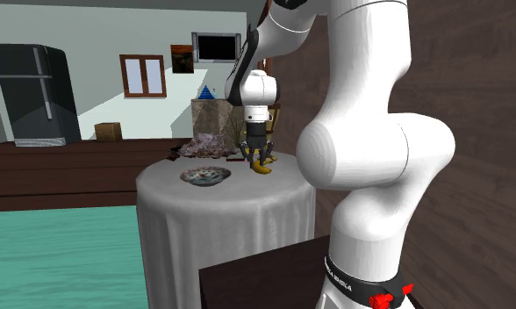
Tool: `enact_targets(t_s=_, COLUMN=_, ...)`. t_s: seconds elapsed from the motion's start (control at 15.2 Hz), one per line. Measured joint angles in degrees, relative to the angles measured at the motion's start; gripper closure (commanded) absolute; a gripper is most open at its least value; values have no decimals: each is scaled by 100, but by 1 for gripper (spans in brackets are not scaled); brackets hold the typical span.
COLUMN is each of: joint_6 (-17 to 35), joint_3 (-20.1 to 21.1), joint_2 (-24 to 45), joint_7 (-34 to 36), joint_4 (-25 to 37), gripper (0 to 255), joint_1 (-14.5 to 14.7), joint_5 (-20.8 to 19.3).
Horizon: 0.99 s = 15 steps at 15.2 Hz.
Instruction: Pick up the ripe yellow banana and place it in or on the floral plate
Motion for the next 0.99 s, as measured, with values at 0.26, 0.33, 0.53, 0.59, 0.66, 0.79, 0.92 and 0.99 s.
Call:
enact_targets(t_s=0.26, joint_6=0, joint_3=0, joint_2=1, joint_7=0, joint_4=0, gripper=255, joint_1=0, joint_5=0)
enact_targets(t_s=0.33, joint_6=0, joint_3=0, joint_2=1, joint_7=0, joint_4=0, gripper=255, joint_1=0, joint_5=0)
enact_targets(t_s=0.53, joint_6=0, joint_3=0, joint_2=1, joint_7=0, joint_4=-1, gripper=255, joint_1=0, joint_5=0)
enact_targets(t_s=0.59, joint_6=-33, joint_3=2, joint_2=-13, joint_7=7, joint_4=17, gripper=255, joint_1=3, joint_5=-1)
enact_targets(t_s=0.66, joint_6=-81, joint_3=2, joint_2=-46, joint_7=9, joint_4=33, gripper=255, joint_1=4, joint_5=-3)
enact_targets(t_s=0.79, joint_6=-195, joint_3=-2, joint_2=-113, joint_7=11, joint_4=81, gripper=255, joint_1=1, joint_5=-7)
enact_targets(t_s=0.92, joint_6=-345, joint_3=0, joint_2=-214, joint_7=24, joint_4=131, gripper=255, joint_1=6, joint_5=-14)
enact_targets(t_s=0.99, joint_6=-407, joint_3=-1, joint_2=-248, joint_7=28, joint_4=159, gripper=255, joint_1=6, joint_5=-15)
